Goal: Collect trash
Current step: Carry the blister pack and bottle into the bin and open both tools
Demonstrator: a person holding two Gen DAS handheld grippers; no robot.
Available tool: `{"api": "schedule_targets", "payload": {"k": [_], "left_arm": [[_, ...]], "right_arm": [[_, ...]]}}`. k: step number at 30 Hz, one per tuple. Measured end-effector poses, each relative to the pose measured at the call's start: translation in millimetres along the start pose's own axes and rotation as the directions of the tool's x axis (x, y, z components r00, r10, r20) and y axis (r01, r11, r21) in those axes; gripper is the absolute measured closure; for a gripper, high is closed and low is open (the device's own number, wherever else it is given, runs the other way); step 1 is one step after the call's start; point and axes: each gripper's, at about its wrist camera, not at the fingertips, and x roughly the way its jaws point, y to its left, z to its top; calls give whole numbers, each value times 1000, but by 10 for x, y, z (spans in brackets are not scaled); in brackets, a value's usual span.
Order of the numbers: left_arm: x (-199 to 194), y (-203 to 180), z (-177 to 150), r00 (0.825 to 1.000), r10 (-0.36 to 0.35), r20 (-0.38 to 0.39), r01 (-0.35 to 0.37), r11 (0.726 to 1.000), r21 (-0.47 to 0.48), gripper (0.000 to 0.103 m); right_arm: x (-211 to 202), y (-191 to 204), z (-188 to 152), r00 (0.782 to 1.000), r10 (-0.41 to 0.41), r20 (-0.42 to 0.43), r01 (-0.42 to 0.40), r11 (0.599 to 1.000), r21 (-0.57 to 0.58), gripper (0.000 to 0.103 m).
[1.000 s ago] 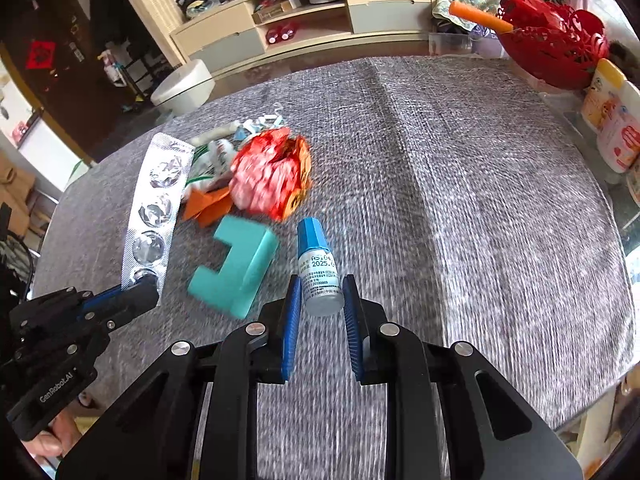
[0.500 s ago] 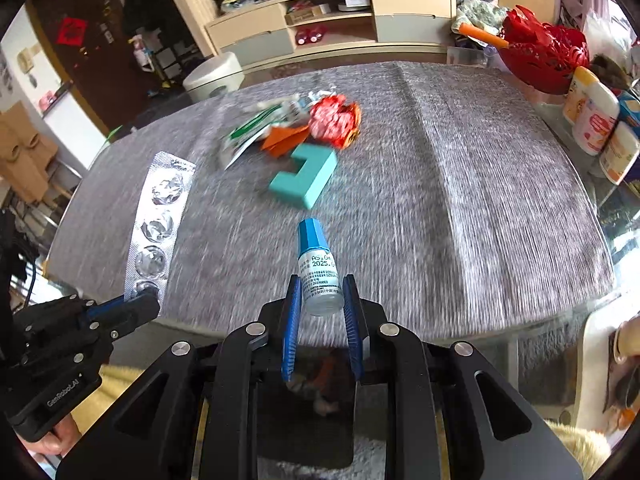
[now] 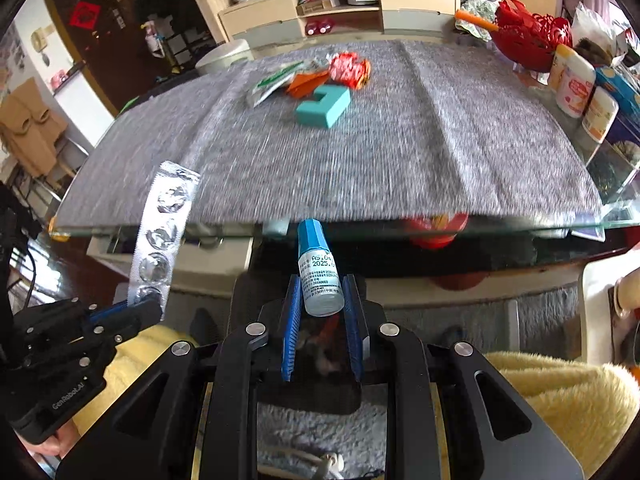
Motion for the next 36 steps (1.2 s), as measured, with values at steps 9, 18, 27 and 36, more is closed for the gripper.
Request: {"api": "schedule_targets", "payload": {"k": [9, 18, 27, 36], "left_arm": [[462, 103, -423, 990, 6, -142, -14, 998, -57, 98], [848, 168, -554, 969, -1, -246, -22, 996, -92, 98], [1030, 256, -565, 957, -7, -290, -29, 993, -118, 91], [1025, 272, -521, 959, 15, -284, -50, 992, -115, 68]], "right_arm": [[331, 22, -388, 996, -8, -88, 9, 1000, 8, 81], [811, 32, -492, 979, 9, -203, -6, 1000, 16, 81], [971, 15, -476, 970, 24, -243, -16, 999, 35, 80], [964, -84, -421, 973, 13, -229, 2, 998, 64, 50]]}}
